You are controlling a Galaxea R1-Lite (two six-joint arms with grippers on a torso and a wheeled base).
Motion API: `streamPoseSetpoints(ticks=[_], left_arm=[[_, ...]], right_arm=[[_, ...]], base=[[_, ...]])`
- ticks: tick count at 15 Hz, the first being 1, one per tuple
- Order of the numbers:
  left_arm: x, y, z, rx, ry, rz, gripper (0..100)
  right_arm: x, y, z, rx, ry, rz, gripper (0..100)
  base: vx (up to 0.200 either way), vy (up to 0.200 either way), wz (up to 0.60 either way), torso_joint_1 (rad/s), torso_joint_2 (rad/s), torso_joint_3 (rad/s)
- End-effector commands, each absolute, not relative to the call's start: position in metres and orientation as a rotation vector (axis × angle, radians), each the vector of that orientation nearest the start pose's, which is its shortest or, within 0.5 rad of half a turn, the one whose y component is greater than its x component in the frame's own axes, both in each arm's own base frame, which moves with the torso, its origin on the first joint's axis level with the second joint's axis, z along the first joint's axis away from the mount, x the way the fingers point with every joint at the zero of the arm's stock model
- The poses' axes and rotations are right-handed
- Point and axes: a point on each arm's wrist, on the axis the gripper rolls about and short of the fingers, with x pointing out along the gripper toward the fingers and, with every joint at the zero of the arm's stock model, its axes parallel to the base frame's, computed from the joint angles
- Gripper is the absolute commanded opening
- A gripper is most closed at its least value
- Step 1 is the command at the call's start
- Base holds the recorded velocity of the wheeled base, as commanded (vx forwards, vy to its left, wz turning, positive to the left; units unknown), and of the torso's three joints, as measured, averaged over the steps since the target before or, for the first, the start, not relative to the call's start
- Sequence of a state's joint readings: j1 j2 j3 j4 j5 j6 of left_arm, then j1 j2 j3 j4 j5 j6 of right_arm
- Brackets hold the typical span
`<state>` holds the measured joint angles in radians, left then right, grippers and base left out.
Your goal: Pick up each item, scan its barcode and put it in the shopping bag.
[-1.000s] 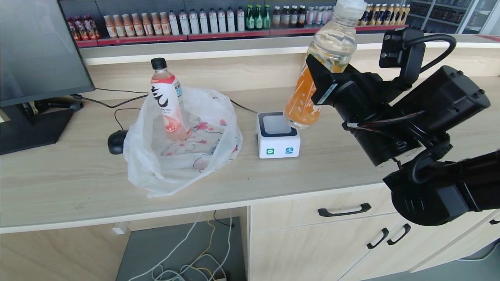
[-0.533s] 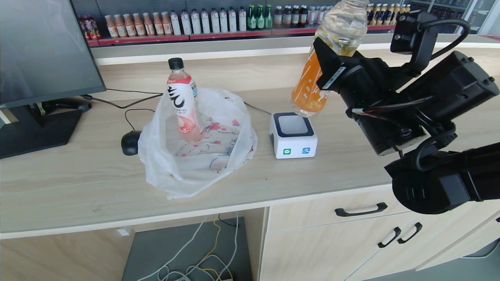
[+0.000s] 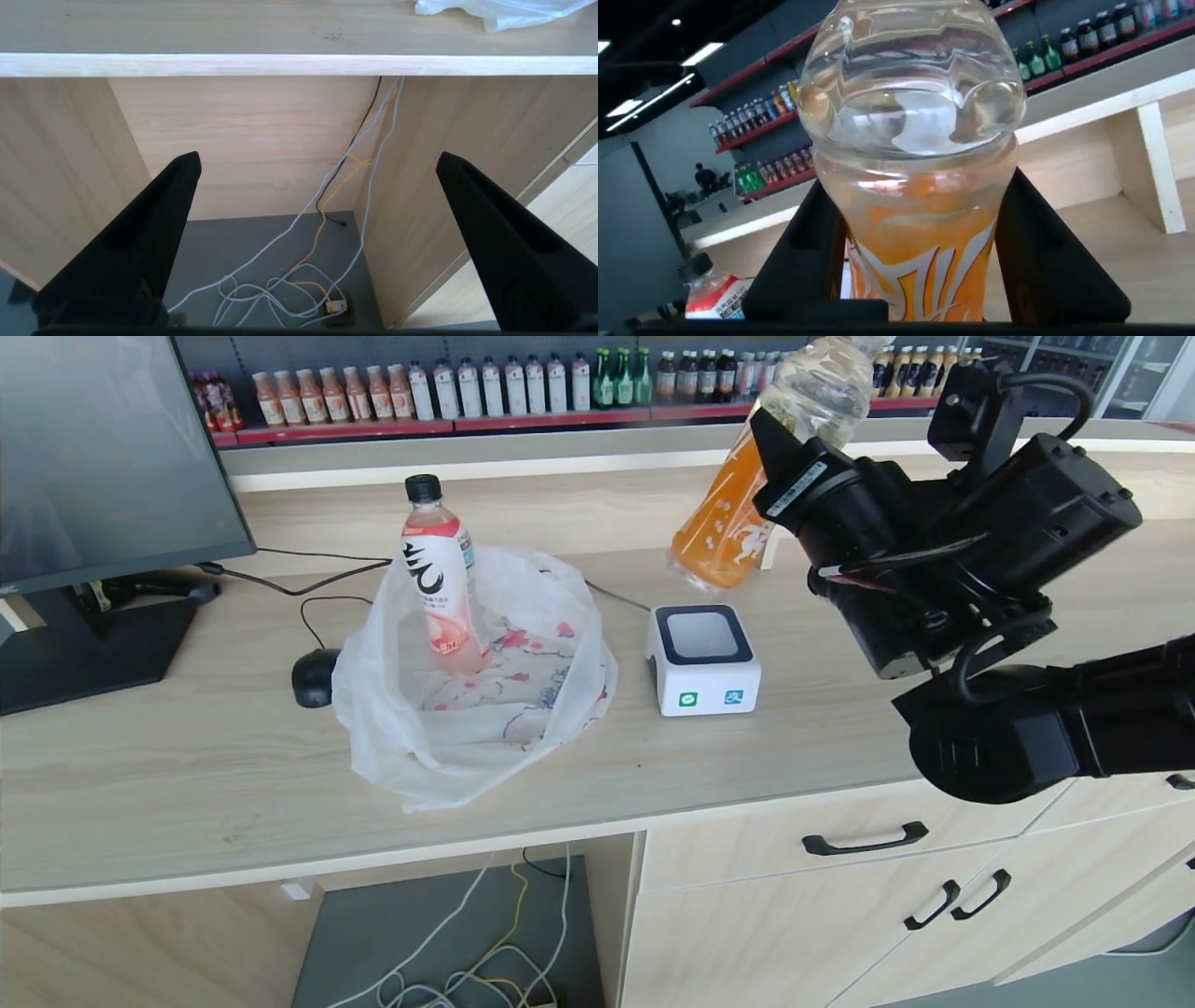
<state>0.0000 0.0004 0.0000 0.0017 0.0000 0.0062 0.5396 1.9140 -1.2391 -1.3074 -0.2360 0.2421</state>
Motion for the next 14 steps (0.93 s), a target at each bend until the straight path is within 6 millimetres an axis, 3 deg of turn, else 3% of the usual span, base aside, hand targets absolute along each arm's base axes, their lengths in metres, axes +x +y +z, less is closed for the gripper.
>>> streamPoseSetpoints(ticks=[1,6,14], left_arm=[[-0.023,0.000,0.075,0.006,0.002,0.002,100],[-0.023,0.000,0.075,0.006,0.002,0.000,100],[-0.023,0.000,0.075,0.006,0.002,0.000,100]], right_arm=[[0.329,0.180,0.284,0.521,-0.528,0.334,0],[0.336,0.178,0.275,0.780,-0.444,0.317,0],[0.340,0.181,0.258,1.036,-0.348,0.371,0]], base=[[0.000,0.000,0.00,0.000,0.00,0.000],[0.000,0.000,0.00,0.000,0.00,0.000],[0.000,0.000,0.00,0.000,0.00,0.000]])
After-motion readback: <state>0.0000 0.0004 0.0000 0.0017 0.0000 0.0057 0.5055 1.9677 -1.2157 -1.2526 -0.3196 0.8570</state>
